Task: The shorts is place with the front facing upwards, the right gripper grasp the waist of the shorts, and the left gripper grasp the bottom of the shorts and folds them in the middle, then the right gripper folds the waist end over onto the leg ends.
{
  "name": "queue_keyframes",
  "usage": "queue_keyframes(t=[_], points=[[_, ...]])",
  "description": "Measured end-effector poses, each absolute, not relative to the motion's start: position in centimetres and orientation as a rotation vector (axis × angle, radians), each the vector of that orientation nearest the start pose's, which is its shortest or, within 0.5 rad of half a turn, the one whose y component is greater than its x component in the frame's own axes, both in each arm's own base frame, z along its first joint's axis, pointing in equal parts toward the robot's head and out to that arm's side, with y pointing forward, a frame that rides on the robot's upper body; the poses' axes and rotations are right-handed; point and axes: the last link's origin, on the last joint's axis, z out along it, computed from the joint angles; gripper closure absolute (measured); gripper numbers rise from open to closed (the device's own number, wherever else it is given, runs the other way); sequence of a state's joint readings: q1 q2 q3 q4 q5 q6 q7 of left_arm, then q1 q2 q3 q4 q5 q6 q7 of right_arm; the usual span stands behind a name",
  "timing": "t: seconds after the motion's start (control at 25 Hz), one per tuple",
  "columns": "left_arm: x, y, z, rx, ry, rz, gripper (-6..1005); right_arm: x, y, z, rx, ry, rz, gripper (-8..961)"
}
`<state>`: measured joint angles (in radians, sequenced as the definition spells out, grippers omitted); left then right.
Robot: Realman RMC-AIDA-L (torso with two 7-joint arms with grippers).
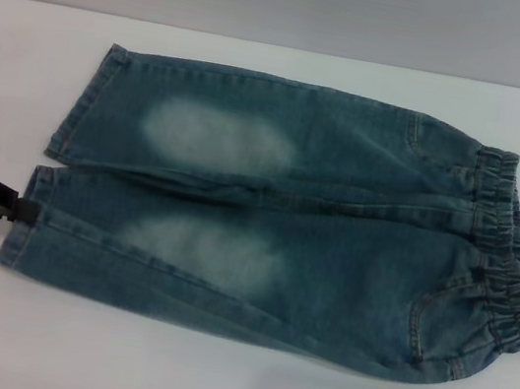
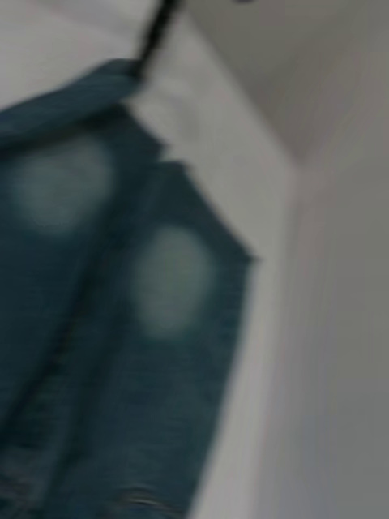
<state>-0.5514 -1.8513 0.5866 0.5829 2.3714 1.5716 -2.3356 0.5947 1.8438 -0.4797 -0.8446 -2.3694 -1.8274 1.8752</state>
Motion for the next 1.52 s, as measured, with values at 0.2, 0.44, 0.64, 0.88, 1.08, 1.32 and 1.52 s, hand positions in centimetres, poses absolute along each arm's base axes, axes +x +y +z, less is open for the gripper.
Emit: queue_keyframes(t=[0.2, 0.44, 0.64, 0.88, 1.08, 1.32, 1.52], points=[[-33.9, 32.9, 7.6, -2.190, -1.926, -0.298, 960, 29.2, 34.0, 12.8, -2.699, 1.151, 0.032, 404], [-33.8, 33.1, 7.6, -2.189, -1.923, -0.300, 960, 29.5, 34.0, 12.5, -2.683, 1.189, -0.159, 404], [-33.6, 33.1, 7.4, -2.198, -1.915, -0.302, 959, 29.7, 34.0, 11.0, -2.686, 1.191, -0.286, 404], [-33.5, 33.3, 7.5, -2.206, -1.886, -0.346, 959, 30.1, 34.1, 8.9, -2.676, 1.167, -0.371, 405], [-33.5, 33.3, 7.5, -2.207, -1.884, -0.346, 960, 30.3, 34.2, 8.0, -2.664, 1.153, -0.385, 405], [-33.4, 33.4, 7.5, -2.208, -1.885, -0.347, 959, 30.4, 34.3, 7.4, -2.672, 1.162, -0.381, 405], [-33.5, 33.4, 7.4, -2.203, -1.882, -0.348, 955, 30.2, 34.3, 7.1, -2.683, 1.161, -0.378, 405]])
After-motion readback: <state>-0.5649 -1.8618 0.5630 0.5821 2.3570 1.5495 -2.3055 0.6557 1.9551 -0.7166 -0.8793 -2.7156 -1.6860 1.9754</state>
